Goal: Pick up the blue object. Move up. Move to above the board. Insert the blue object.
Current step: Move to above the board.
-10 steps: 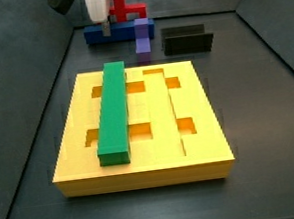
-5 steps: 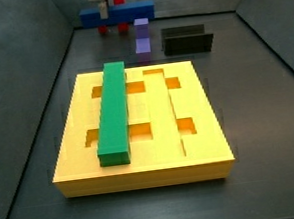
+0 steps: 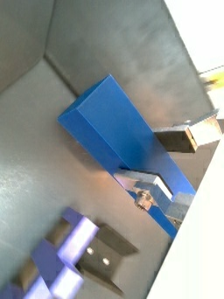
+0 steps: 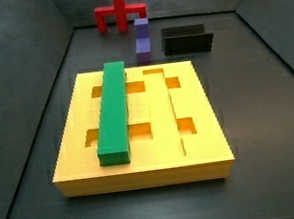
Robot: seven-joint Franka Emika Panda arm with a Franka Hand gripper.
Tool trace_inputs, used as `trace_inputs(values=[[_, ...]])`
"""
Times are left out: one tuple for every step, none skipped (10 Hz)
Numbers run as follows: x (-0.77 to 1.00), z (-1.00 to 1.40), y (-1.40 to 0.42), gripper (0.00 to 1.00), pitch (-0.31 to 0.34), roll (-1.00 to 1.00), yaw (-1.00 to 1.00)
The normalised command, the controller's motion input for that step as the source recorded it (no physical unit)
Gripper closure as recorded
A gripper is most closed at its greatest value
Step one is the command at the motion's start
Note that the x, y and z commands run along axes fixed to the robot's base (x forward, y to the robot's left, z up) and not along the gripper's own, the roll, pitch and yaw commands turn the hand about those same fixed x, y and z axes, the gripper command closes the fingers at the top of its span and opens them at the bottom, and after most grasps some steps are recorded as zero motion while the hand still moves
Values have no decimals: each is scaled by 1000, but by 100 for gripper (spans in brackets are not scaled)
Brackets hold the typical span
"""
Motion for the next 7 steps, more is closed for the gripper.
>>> trace_inputs(values=[[8,968,-3,100,71,3,-2],[26,459,1,100,63,6,-3],[40,302,7,100,62,2,0],[30,187,0,100,69,-2,2],[318,167,-1400,100,37,2,1000],[314,148,-1400,100,38,7,1000],[314,153,-1400,100,39,5,1000]])
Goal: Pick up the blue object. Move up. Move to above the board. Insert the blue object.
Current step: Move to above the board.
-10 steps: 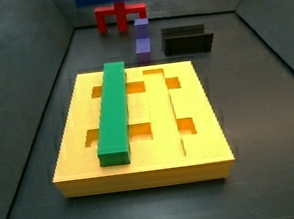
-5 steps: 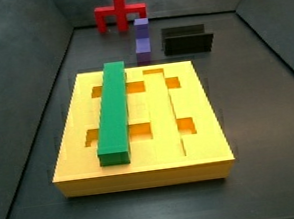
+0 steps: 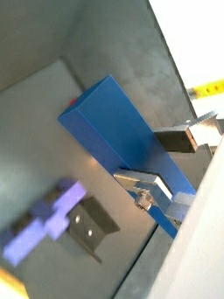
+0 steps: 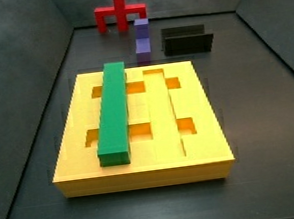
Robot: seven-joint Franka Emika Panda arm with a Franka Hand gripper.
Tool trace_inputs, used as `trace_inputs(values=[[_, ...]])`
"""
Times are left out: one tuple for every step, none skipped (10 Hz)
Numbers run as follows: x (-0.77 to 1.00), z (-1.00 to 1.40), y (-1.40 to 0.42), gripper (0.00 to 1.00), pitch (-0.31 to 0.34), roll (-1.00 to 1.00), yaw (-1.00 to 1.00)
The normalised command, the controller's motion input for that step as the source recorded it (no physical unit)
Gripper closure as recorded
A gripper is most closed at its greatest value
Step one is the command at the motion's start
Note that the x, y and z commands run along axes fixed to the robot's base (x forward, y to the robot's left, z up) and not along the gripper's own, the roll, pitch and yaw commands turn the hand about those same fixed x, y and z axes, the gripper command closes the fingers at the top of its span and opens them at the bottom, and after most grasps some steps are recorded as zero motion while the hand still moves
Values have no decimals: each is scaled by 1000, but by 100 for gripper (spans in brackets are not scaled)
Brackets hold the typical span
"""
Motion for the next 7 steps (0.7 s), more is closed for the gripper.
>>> trace_inputs(values=[[317,159,-1400,100,39,-2,1000],[326,165,-1400,100,48,4,1000],[332,165,-1400,100,52,4,1000],[355,168,-1400,100,65,1,1000],[364,171,-1400,100,70,0,1000],[384,179,-1400,100,84,5,1000],[401,184,-1400,100,92,2,1000]])
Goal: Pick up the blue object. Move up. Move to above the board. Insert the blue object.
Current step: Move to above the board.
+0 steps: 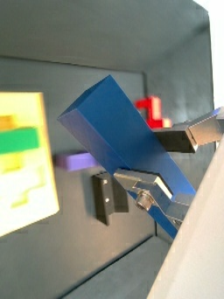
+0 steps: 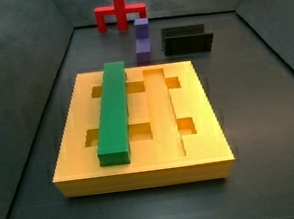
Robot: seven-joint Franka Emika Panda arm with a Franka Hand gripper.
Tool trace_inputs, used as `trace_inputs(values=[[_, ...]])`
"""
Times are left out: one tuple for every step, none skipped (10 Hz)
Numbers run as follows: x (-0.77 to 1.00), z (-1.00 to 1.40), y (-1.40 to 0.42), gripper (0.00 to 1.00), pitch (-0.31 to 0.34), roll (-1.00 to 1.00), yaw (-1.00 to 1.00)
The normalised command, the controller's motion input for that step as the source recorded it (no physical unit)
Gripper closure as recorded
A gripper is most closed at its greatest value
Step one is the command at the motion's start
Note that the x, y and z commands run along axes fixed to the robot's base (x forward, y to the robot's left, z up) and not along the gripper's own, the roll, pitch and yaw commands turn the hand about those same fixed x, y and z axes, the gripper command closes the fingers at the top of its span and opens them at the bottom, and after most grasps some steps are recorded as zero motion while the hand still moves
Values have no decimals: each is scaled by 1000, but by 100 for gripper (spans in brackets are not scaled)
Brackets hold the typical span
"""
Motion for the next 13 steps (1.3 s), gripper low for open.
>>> trace_inputs(values=[[444,194,-1400,100,105,4,1000],[314,134,-940,100,112,7,1000],[163,62,-316,100,132,15,1000],[115,43,-186,100,132,17,1000],[59,33,-106,100,131,21,1000],[53,30,-93,100,136,24,1000],[68,20,-51,100,167,28,1000],[71,19,-43,100,186,33,1000],[76,24,-38,100,233,44,1000],[79,28,-36,100,270,56,957],[85,32,-35,100,236,55,607],[80,26,-32,100,211,54,451],[68,25,-25,100,155,52,231]])
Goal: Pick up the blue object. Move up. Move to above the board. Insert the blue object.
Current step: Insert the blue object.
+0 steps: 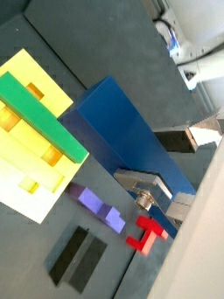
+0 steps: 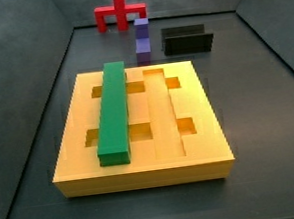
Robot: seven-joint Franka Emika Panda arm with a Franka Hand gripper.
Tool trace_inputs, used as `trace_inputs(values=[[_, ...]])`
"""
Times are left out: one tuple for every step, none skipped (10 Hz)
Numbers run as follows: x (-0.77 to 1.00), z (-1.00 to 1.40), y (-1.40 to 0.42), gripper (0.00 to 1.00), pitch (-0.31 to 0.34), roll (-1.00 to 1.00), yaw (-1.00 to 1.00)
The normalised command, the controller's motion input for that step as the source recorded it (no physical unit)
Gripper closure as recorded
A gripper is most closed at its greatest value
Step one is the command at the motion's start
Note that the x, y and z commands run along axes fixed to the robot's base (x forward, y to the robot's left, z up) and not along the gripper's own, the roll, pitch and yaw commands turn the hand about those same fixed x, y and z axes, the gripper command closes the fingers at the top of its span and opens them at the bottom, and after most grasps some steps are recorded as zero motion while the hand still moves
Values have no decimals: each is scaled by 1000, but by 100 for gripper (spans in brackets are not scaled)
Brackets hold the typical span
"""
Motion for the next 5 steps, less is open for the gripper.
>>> trace_inputs(values=[[0,-486,-286,100,-10,-276,0],[0,-514,-400,100,-20,-253,11],[6,-560,-500,100,-29,-221,40],[9,-666,-523,100,-33,-170,71],[14,-971,-340,100,-29,-46,106]])
